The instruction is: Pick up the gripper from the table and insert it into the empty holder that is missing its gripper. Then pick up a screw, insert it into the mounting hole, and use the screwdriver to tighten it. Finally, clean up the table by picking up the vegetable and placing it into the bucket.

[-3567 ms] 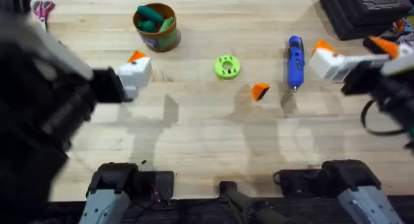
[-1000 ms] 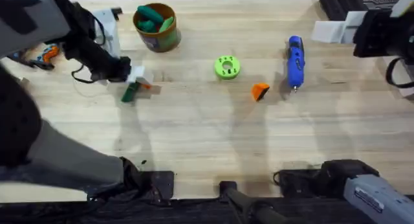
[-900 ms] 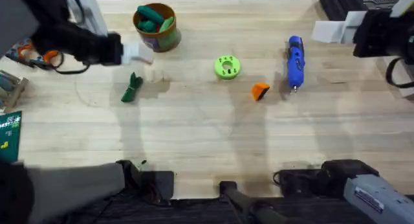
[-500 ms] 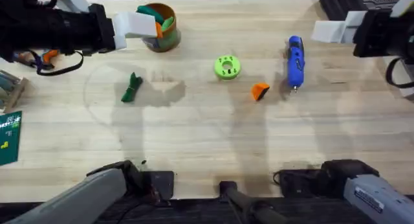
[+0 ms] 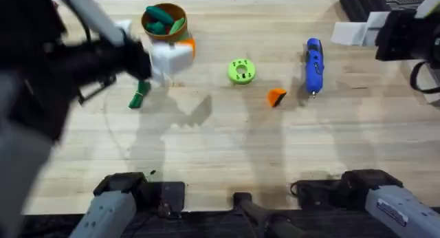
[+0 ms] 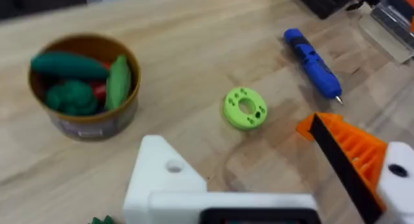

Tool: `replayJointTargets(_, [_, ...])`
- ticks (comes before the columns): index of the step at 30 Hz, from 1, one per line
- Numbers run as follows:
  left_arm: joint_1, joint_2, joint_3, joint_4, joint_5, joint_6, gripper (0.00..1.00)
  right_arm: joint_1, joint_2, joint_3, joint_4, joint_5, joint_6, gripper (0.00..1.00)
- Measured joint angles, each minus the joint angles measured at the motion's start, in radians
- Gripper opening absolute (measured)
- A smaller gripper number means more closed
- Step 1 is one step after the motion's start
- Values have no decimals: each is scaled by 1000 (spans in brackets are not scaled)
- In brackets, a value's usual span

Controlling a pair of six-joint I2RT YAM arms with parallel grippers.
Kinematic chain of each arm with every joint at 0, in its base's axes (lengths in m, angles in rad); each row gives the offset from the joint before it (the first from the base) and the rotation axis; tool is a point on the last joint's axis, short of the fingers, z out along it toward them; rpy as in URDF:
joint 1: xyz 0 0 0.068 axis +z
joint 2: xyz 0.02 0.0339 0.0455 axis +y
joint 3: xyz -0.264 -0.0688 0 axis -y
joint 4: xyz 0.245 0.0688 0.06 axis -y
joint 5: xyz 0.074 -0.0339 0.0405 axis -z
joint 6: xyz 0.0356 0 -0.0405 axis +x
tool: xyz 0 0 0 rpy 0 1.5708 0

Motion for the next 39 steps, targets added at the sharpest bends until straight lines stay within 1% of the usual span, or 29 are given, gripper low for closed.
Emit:
replayJointTargets(2, [-4,-116,-116,81,-9,-10,987,0,0,0,0,0,0,991])
replayJointTargets(4, [-4,-223,-218,117,-14,-24,987,0,0,0,0,0,0,992])
replayJointTargets(6, [-4,-333,-316,128,-17,-45,987,0,0,0,0,0,0,991])
replayJointTargets(7, [-4,-507,-443,129,-19,-70,987,0,0,0,0,0,0,991])
replayJointTargets(11, [-4,-725,-568,131,-28,-113,987,0,0,0,0,0,0,991])
replayJointTargets(12, [-4,-838,-649,185,-42,-162,989,0,0,0,0,0,0,992])
replayJointTargets(16, [-6,-884,-735,349,-57,-193,987,0,0,0,0,0,0,991])
replayJointTargets(17, [-9,-885,-744,361,-65,-198,987,0,0,0,0,0,0,992])
replayJointTargets(21, [-40,-885,-749,363,-89,-208,987,0,0,0,0,0,0,991])
replayJointTargets(25, [-63,-886,-749,363,-92,-213,987,0,0,0,0,0,0,991])
replayJointTargets(26, [-80,-885,-749,363,-92,-216,987,0,0,0,0,0,0,990])
replayJointTargets(31, [-114,-886,-749,363,-88,-226,987,0,0,0,0,0,0,991])
replayJointTargets(34, [-128,-886,-749,362,-71,-227,987,0,0,0,0,0,0,991])
replayJointTargets(39, [-142,-886,-749,357,0,-231,987,0,0,0,0,0,0,991])
